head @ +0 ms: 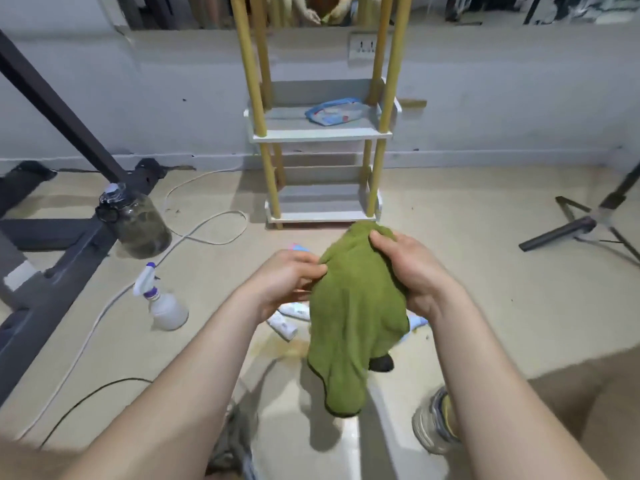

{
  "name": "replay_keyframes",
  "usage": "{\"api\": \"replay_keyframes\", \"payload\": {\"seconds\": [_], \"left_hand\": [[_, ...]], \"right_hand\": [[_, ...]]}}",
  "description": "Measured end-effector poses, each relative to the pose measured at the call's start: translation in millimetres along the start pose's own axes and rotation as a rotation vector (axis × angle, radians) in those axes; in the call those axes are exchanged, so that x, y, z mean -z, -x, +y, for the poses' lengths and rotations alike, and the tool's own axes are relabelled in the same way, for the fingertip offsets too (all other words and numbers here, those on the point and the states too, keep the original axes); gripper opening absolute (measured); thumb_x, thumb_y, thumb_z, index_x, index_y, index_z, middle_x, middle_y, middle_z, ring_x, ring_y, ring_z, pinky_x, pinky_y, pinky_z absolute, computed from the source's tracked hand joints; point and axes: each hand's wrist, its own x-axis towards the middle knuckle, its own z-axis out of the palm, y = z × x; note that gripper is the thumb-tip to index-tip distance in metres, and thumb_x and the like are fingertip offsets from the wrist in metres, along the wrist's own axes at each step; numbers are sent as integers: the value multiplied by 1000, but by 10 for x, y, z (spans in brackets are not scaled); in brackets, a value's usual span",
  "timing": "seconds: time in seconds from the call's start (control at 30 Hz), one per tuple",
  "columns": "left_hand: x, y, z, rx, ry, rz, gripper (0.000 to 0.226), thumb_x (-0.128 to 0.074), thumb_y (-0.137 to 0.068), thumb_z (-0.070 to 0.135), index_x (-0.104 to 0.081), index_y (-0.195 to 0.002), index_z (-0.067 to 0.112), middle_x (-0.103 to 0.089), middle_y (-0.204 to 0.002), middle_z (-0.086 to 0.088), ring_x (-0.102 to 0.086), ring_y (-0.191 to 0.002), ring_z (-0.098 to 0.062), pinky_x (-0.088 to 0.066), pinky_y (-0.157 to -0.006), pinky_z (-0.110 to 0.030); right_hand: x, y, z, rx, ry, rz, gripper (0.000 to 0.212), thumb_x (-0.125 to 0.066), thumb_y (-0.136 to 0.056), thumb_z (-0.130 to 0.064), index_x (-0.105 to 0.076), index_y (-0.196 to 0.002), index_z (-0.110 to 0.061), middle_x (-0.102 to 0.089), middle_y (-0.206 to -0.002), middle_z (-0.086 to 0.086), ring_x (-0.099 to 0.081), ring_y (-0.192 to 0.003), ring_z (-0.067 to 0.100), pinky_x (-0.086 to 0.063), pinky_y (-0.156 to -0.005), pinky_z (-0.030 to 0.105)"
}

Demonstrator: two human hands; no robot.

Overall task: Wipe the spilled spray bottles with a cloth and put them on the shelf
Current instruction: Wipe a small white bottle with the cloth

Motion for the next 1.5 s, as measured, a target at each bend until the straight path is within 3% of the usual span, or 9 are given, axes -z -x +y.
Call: {"api": "replay_keyframes", "payload": {"seconds": [0.33,0.5,0.63,0.7,0.87,1.07,1.27,1.37,1.5], "left_hand": [[-139,-1035,-1350,301,-606,-152,16,-66,-84,11,-70,-71,20,-66,-70,1,-56,-62,-11,-44,-56,-17],[860,-1418,-1268,117,-1595,-559,30,-48,-93,13,-65,-117,19,-62,-120,-1,-58,-109,-28,-42,-76,-29],[1762,-1751,-1095,-13,-1922,-613,37,-48,-87,10,-62,-118,23,-61,-117,-1,-59,-108,-27,-51,-83,-33],[1924,-1805,-1342,-65,-1875,-627,37,-46,-89,11,-60,-121,23,-60,-116,1,-56,-110,-24,-51,-82,-34],[1923,-1944,-2214,-272,-1562,-342,35,-39,-96,16,-55,-127,24,-56,-120,6,-52,-109,-19,-47,-74,-31],[1709,-2315,-2890,-113,-981,9,45,-57,-82,12,-54,-126,21,-60,-120,1,-57,-102,-26,-40,-75,-30],[1689,-2198,-2860,-100,-807,87,19,-70,-83,26,-66,-93,10,-60,-86,-3,-58,-82,-25,-35,-64,-28],[1851,-1936,-2629,-104,-773,14,20,-74,-84,31,-68,-89,13,-61,-75,0,-56,-71,-18,-36,-61,-18],[1947,-1541,-2426,-29,-426,301,7,-76,-80,24,-72,-82,30,-69,-77,16,-62,-73,5,-42,-65,-11]], "right_hand": [[351,-386,1579,-512,-79,304,21,-51,-100,-18,-66,-110,-7,-75,-94,21,-71,-91,39,-56,-79,52],[4,-697,2049,-588,-199,323,27,-52,-99,-23,-64,-117,-6,-73,-104,20,-68,-101,38,-51,-97,54],[-341,-999,2221,-611,-300,259,19,-50,-99,-11,-68,-103,-6,-73,-87,15,-70,-69,24,-56,-60,30],[-493,-1146,2256,-591,-296,192,20,-49,-99,-5,-68,-103,-6,-73,-84,16,-69,-62,21,-54,-51,25],[-865,-1473,2521,-519,-37,123,30,-51,-95,3,-67,-111,-15,-73,-96,16,-66,-81,27,-50,-77,38],[-1080,-1670,2939,-331,375,259,18,-56,-93,-15,-67,-104,-25,-73,-90,5,-67,-82,29,-55,-82,44],[-1215,-1675,2940,-302,502,326,41,-54,-98,-27,-56,-137,-13,-60,-137,1,-52,-129,20,-39,-112,43],[-1263,-1655,2815,-273,446,322,53,-53,-85,-47,-61,-128,-18,-68,-124,2,-60,-119,23,-46,-105,47],[-1596,-1578,2492,-61,422,147,14,-50,-98,-18,-60,-89,-16,-59,-74,-4,-52,-70,8,-44,-68,24]]}}
